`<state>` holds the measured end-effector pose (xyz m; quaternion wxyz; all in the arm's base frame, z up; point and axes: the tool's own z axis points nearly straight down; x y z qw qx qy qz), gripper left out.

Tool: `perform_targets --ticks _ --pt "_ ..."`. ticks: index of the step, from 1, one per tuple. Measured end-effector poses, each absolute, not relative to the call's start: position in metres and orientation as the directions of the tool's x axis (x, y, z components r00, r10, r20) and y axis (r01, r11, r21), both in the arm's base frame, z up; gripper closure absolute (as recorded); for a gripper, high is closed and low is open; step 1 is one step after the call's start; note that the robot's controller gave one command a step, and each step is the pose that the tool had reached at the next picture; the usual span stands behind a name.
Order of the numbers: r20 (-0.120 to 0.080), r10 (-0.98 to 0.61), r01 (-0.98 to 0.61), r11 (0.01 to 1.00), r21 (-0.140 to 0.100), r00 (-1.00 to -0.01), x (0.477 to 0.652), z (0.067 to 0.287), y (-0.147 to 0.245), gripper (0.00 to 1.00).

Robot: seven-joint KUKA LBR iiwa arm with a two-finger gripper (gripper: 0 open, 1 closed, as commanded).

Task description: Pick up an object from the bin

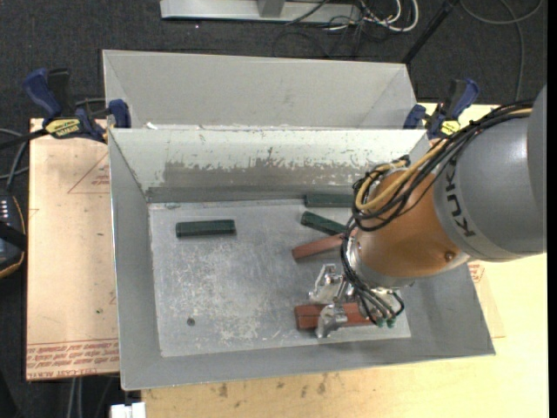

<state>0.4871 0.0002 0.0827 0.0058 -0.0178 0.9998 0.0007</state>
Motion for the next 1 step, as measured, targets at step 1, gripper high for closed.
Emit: perform_targets --ticks 1 --pt "-0.012 -0.036 -0.036 0.999 0.001 -0.999 0.4871 0.0826 0.0002 1.00"
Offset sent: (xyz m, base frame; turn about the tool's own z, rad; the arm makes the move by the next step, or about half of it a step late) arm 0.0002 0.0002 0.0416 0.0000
